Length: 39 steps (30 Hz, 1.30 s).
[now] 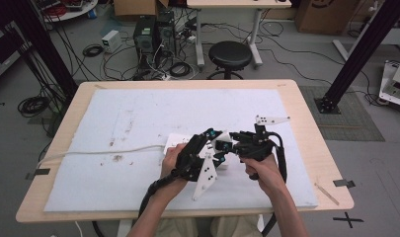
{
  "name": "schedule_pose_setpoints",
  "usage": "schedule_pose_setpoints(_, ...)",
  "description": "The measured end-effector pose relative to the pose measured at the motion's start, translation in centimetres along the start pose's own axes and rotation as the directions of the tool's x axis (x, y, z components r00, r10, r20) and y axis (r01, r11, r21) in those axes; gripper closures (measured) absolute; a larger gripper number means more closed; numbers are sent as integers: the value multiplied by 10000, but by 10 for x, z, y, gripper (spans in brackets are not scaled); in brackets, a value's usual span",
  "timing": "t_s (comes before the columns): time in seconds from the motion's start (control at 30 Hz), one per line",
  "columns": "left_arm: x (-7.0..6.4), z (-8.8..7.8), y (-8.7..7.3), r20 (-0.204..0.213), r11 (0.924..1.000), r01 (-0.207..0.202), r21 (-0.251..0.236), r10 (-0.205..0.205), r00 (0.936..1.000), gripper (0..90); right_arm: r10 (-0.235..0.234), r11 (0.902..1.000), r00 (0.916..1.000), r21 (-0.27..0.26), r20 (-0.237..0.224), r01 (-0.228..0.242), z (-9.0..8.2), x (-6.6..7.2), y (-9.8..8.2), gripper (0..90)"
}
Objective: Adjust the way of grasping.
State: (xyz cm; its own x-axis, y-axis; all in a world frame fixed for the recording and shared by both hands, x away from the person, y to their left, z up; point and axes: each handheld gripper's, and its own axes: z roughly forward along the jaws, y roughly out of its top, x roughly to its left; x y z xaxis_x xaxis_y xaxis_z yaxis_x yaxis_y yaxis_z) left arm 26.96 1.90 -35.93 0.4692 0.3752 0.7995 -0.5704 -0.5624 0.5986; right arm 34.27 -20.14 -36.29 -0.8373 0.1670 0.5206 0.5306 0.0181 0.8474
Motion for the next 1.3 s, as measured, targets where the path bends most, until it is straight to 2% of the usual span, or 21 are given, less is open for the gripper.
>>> schedule_pose_setpoints(0.93, -2, 0, 2, -66, 10000, -64, -55, 64, 10000, 424, -256, 9997, 9996, 46, -135, 256, 1, 3, -1, 562)
schedule_pose_setpoints(1.3, -1, 0, 2, -55, 10000, -64, -70, 63, 10000, 424, -408, 9991, 9989, 91, -231, 410, 1, 3, -1, 601)
